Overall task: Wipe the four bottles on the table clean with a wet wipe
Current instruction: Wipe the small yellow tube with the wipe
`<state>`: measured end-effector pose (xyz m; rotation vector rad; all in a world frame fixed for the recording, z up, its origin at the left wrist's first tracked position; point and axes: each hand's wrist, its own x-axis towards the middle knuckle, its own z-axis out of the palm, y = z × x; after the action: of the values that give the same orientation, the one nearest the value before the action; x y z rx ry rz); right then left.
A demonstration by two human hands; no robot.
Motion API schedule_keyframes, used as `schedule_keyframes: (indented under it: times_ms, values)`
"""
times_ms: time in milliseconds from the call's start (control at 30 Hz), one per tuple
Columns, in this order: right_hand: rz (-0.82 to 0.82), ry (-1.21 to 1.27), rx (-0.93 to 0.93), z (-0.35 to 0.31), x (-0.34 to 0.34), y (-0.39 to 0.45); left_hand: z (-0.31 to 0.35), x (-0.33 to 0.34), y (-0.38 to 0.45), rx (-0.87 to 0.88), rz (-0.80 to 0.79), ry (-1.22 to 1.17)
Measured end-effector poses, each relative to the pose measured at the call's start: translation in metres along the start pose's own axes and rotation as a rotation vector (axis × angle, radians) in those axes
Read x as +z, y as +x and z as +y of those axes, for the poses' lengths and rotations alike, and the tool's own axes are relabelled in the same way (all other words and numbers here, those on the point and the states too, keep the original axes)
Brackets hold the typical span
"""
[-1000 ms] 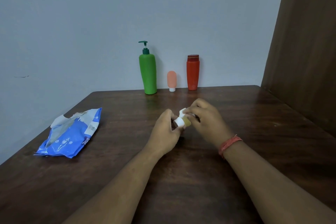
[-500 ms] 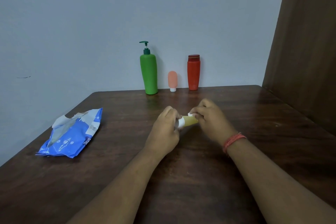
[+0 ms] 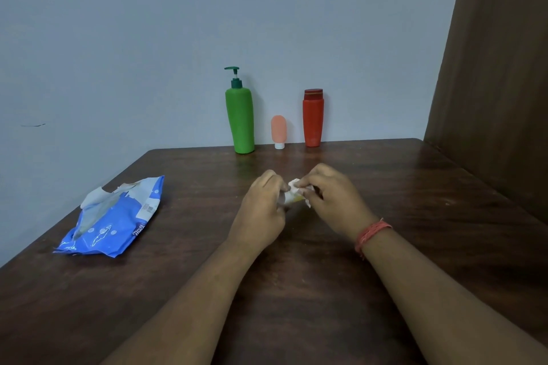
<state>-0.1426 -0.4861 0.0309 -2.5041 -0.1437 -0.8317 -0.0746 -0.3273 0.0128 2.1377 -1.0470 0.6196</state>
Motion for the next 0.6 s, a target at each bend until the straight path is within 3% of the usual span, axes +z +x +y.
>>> schedule_keyframes:
  times_ms: [133, 300, 500, 600]
  values:
    - [0.088, -0.098, 0.17, 0.016, -0.001, 0.005, 0.004, 0.001, 0.0, -0.021, 0.012, -0.012]
    - [0.048, 0.029, -0.084, -0.005, 0.004, -0.003, 0.0, 0.004, 0.001, -0.07, 0.041, -0.117]
    - [0.236, -0.07, 0.197, 0.023, 0.002, 0.006, 0.009, -0.001, -0.001, -0.174, 0.057, -0.16]
    - [0.24, -0.038, 0.069, 0.013, 0.005, 0.0, 0.01, 0.001, 0.0, -0.229, 0.058, -0.221]
